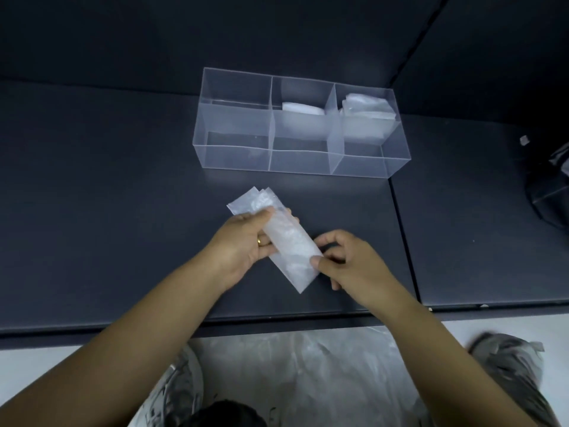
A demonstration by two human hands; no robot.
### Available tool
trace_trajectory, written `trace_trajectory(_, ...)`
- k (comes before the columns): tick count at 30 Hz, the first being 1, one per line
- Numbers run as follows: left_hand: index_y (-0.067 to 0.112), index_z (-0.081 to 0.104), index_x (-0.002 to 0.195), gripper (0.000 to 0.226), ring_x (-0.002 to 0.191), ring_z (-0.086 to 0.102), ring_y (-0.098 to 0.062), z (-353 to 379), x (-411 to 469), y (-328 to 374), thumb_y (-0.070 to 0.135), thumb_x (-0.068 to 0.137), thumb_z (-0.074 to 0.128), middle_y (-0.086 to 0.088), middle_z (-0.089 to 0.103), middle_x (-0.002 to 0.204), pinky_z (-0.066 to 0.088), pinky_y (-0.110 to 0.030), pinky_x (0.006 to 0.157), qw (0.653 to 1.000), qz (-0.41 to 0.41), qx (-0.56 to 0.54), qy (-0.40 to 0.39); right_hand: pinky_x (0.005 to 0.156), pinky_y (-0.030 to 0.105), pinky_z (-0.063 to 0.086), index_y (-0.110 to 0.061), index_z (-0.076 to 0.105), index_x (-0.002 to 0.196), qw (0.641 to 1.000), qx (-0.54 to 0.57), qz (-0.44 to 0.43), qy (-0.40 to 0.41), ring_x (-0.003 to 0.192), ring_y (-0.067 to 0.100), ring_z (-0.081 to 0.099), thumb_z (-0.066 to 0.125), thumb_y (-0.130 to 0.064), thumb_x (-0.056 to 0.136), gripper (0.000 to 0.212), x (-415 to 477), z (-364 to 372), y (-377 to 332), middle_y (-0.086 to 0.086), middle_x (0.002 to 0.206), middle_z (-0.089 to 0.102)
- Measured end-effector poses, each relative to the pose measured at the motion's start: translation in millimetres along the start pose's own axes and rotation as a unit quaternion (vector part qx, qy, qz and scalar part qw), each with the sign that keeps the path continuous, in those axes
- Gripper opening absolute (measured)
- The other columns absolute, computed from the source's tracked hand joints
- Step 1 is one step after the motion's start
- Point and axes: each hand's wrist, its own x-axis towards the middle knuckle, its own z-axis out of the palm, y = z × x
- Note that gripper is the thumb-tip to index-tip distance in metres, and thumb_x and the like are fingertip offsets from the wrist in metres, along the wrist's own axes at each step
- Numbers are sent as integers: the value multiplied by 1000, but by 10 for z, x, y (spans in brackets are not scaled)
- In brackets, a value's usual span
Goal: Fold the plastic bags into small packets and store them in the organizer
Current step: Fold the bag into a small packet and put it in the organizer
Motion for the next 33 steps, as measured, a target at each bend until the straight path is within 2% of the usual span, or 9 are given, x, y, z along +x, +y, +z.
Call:
trace_trajectory(6, 4, 60, 114, 26, 80, 73, -16, -121, 171, 159, 21, 95, 58, -12, 71, 100, 59, -25, 62, 994, -12, 37, 101, 47, 15, 42, -18, 62, 92, 999, 35, 25, 30, 41, 4, 48, 68, -12, 86, 10, 38, 20, -43, -4, 77, 73)
trace_trajectory(10, 10, 68, 95, 12, 66, 70, -7, -207, 171, 197, 18, 95, 59, -9, 72, 92, 56, -19, 60, 973, 82, 67, 204, 44, 13, 40, -12, 63, 90, 999, 20, 39, 27, 42, 7, 50, 68, -10, 85, 8, 87, 32, -72, -2, 73, 72)
trace_trajectory(13, 10, 65, 114, 22, 88, 66, -1, -303, 17, 112, 13, 98, 51, -2, 69, 107, 52, -17, 83, 874, 315, 234, 287, 43, 11, 39, -12, 62, 91, 998, 11, 54, 3, 45, 10, 56, 68, -10, 85, 8, 117, 8, -105, -2, 70, 72)
trace_trajectory(15, 11, 62, 122, 32, 108, 56, -3, -238, -148, -51, 24, 96, 51, 1, 64, 119, 38, -12, 98, 767, 441, 417, 209, 42, 12, 39, -12, 63, 92, 998, 11, 62, -8, 47, 10, 58, 69, -10, 85, 9, 130, -5, -133, -2, 68, 71)
trace_trajectory(19, 5, 44, 140, 83, 139, 29, -11, -98, -300, -440, 61, 80, 53, -8, 43, 146, 6, -11, 113, 664, 386, 640, -31, 46, 18, 40, -12, 62, 97, 997, 11, 76, -23, 49, 10, 58, 68, -15, 87, 12, 115, -29, -174, 1, 71, 69)
trace_trajectory(23, -1, 55, 130, 71, 128, 50, -26, -121, -279, -512, 37, 75, 79, -14, 56, 134, 31, -34, 111, 621, 397, 676, 1, 49, 21, 40, -11, 63, 99, 990, 93, 92, -57, 51, 11, 57, 62, -21, 92, 11, 5, -56, -221, -2, 73, 63)
trace_trajectory(26, 1, 66, 118, 44, 110, 64, -27, -113, -252, -498, 8, 75, 75, -12, 67, 118, 51, -42, 95, 625, 448, 639, 35, 47, 19, 42, -14, 65, 102, 984, 151, 75, -57, 52, 13, 60, 62, -22, 92, 13, -77, -90, -314, -1, 74, 67)
trace_trajectory(29, 18, 66, 122, 34, 92, 69, -23, -106, -300, -387, 20, 91, 50, -3, 73, 104, 58, -36, 75, 704, 413, 576, 41, 54, 14, 45, -27, 60, 113, 995, 103, -2, -10, 59, 10, 61, 67, -24, 87, 27, -65, -134, -342, -11, 96, 71)
trace_trajectory(33, 29, 68, 107, 23, 57, 56, -18, -136, -232, -248, 35, 98, 48, 1, 59, 60, 45, -35, 57, 804, 311, 505, 50, 73, 15, 49, -34, 56, 123, 994, 76, -66, -31, 68, 8, 50, 74, -14, 80, 51, 48, -76, -311, -23, 121, 61)
